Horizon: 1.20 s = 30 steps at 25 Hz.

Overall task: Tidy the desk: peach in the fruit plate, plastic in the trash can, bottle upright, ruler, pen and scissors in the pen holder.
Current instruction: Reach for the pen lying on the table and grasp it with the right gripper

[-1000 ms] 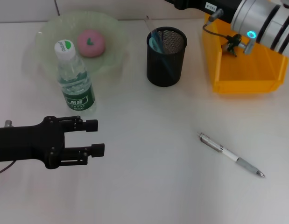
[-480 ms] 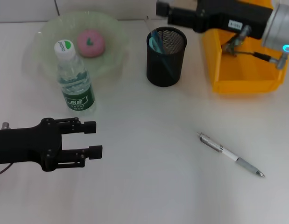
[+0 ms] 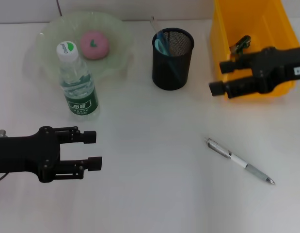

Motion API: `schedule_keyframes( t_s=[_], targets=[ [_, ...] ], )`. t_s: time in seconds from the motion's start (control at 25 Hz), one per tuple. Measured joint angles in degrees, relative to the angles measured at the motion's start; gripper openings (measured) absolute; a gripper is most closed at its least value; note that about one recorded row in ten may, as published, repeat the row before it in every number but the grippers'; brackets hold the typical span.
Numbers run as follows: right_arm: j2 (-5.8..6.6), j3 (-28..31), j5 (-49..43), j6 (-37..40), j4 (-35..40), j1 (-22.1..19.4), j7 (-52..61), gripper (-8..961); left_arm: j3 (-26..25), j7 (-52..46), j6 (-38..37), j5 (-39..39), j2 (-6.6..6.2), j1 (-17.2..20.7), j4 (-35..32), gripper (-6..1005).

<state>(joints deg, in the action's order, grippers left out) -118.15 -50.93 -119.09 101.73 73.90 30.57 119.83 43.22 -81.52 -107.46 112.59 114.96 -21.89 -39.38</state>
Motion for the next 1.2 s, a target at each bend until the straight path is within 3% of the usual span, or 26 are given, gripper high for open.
schedule_keyframes(
  t_s=[0.4, 0.68, 0.92, 1.2],
  targets=[
    [0.34, -0.69, -16.91, 11.24, 5.46, 7.07, 11.15, 793, 0.11, -0.19, -1.73, 3.15, -0.18, -0.55, -1.9, 725],
    [0.35, -5.95, -24.92, 14.24, 6.48, 10.95, 16.51, 786, 0.11, -0.64, -3.44, 3.65, -0.74, -0.58, -2.93, 725],
    [-0.41, -13.2, -29.69, 14.89, 6.63, 12.38, 20.27, 781, 0.11, -0.93, -4.11, 3.7, -1.05, -0.61, -3.14, 725],
    [-0.73, -16.34, -32.13, 15.86, 7.15, 12.94, 23.24, 774, 0.11, -0.96, -4.21, 3.7, -1.23, -0.67, -3.72, 725]
  ],
)
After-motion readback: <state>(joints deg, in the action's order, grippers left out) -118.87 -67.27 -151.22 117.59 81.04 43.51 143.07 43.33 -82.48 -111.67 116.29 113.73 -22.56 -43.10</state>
